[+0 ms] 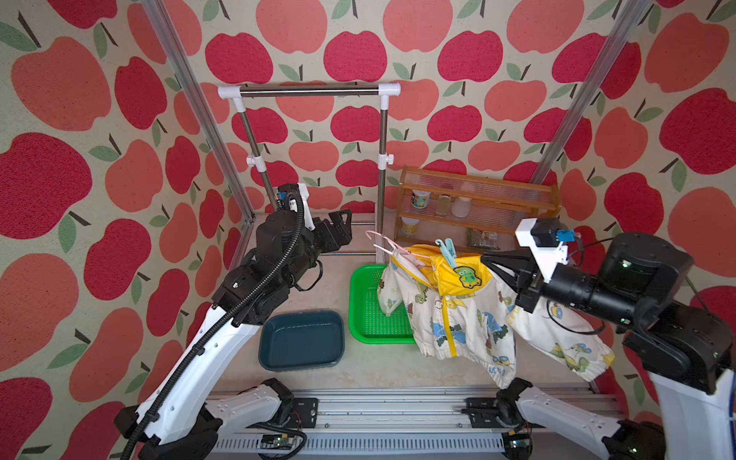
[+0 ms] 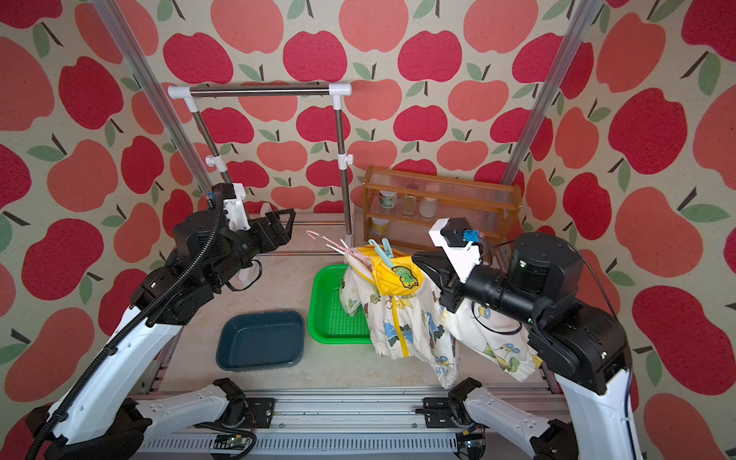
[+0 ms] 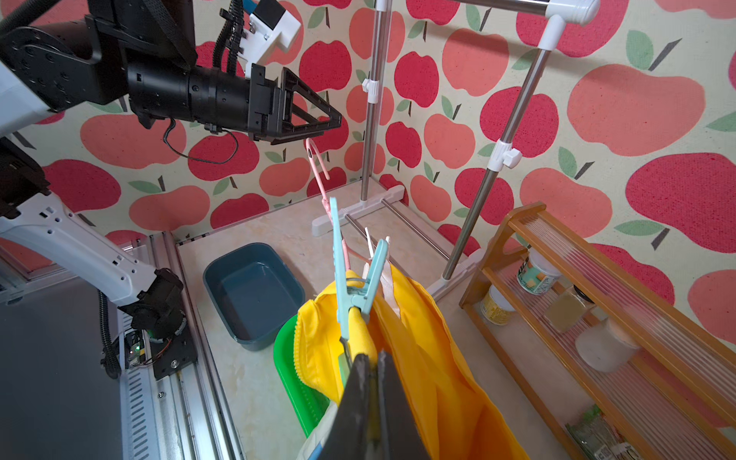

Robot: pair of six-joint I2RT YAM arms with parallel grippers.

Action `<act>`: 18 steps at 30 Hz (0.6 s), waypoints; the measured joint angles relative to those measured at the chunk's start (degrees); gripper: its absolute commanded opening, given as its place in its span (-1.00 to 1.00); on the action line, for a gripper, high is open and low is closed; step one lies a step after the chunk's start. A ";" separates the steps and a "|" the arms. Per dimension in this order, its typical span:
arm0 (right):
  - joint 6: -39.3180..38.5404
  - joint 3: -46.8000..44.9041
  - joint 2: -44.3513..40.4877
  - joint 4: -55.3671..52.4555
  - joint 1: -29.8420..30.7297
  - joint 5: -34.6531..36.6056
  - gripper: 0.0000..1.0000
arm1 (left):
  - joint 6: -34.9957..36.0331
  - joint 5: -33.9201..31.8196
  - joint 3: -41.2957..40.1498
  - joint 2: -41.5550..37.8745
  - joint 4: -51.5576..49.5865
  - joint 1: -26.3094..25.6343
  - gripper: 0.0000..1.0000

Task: Remove the clothespins securing jackets to the hanger
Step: Adjust the jacket in the basket.

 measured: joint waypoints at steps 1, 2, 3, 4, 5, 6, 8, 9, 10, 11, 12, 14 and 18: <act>-0.44 0.02 1.31 0.76 -0.37 -0.70 -1.00 | -0.02 -0.09 -0.15 -0.04 -0.04 -0.09 0.75; -0.81 0.04 2.27 1.40 -0.74 -1.31 -1.00 | -0.17 -0.17 -0.33 -0.13 -0.07 -0.15 0.75; -1.22 0.31 3.50 2.05 -1.25 -2.12 -1.00 | -0.28 -0.42 -0.57 -0.20 -0.11 -0.26 0.75; -1.53 0.87 4.87 2.64 -1.77 -3.06 -1.00 | -0.39 -0.59 -0.94 -0.46 -0.13 -0.26 0.75; -1.75 1.57 6.08 3.08 -2.34 -3.87 -1.00 | -0.44 -0.66 -1.38 -0.85 -0.24 -0.26 0.75; -2.05 2.51 7.32 3.41 -2.97 -4.81 -1.00 | -0.70 -1.05 -1.75 -1.38 -0.50 -0.26 0.75; -2.56 4.04 9.20 4.00 -4.33 -6.62 -1.00 | -1.07 -1.53 -2.23 -2.69 -1.18 -0.24 0.75; -2.75 4.37 9.88 4.66 -5.03 -7.72 -1.00 | -1.22 -1.70 -2.43 -3.45 -1.53 -0.26 0.75; -2.82 4.48 10.32 5.31 -5.66 -8.74 -1.00 | -1.29 -2.01 -2.60 -4.26 -1.92 -0.39 0.75; -2.95 4.48 10.67 5.81 -6.19 -9.66 -1.00 | -1.29 -2.21 -2.78 -5.05 -2.16 -0.46 0.75; -3.02 4.46 10.99 6.25 -6.64 -10.51 -1.00 | -1.33 -2.58 -3.10 -5.97 -2.38 -0.48 0.75; -3.19 4.33 11.63 7.17 -7.63 -12.04 -1.00 | -1.53 -3.02 -3.89 -7.72 -2.62 -0.46 0.75; -2.89 2.75 12.81 10.10 -9.66 -15.43 -1.00 | -2.78 -3.37 -4.63 -9.77 -3.76 -0.48 0.74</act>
